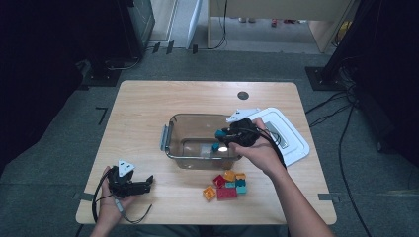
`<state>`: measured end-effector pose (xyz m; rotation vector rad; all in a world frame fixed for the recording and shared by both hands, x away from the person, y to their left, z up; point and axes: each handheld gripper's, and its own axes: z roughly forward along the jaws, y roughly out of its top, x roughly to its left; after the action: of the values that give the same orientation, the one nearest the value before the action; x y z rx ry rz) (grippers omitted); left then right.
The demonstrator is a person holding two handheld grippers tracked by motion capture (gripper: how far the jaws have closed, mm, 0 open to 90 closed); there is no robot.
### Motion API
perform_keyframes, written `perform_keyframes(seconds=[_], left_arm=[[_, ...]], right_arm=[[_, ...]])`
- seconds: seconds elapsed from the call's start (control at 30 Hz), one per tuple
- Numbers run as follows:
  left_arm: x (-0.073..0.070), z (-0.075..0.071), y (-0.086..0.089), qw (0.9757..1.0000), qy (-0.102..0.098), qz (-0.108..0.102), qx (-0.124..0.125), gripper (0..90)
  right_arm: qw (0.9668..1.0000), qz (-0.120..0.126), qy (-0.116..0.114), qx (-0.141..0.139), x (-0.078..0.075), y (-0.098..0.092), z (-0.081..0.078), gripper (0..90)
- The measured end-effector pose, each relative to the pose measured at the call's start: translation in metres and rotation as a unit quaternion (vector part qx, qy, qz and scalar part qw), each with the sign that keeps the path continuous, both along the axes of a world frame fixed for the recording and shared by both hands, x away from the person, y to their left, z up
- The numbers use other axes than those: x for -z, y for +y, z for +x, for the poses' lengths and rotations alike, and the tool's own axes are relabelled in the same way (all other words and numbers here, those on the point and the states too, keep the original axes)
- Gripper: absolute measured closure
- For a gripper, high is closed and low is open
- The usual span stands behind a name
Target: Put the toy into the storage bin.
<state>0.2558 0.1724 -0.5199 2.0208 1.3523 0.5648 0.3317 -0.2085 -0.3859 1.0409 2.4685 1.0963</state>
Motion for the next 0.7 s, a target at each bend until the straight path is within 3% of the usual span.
perform_keyframes(seconds=[0.17,0.27,0.3,0.37,0.4,0.43,0.5,0.53,0.7], left_arm=[[0.0,0.0,0.0,1.0,0.0,0.0,0.0,0.0],[0.0,0.0,0.0,1.0,0.0,0.0,0.001,0.0],[0.0,0.0,0.0,1.0,0.0,0.0,0.001,0.0],[0.0,0.0,0.0,1.0,0.0,0.0,0.001,0.0],[0.0,0.0,0.0,1.0,0.0,0.0,0.001,0.0],[0.0,0.0,0.0,1.0,0.0,0.0,0.001,0.0],[0.0,0.0,0.0,1.0,0.0,0.0,0.001,0.0],[0.0,0.0,0.0,1.0,0.0,0.0,0.001,0.0],[0.0,0.0,0.0,1.0,0.0,0.0,0.001,0.0]], right_arm=[[0.9999,0.003,0.013,0.002,0.004,0.002,0.002,63.2],[0.9996,0.022,0.017,-0.007,0.003,0.001,0.003,49.1],[0.9993,0.033,0.014,-0.01,0.001,0.0,0.002,40.6],[0.9991,0.038,0.012,-0.012,0.0,-0.001,0.001,35.4],[0.9989,0.044,0.007,-0.016,-0.003,-0.003,-0.001,23.3],[0.9989,0.044,0.007,-0.016,-0.003,-0.003,-0.001,23.3],[0.9985,0.052,0.008,-0.017,-0.005,-0.006,-0.003,12.6],[0.998,0.058,0.004,-0.025,-0.008,-0.009,-0.006,2.7],[0.9977,0.064,-0.007,-0.02,-0.014,-0.017,-0.012,0.0]])
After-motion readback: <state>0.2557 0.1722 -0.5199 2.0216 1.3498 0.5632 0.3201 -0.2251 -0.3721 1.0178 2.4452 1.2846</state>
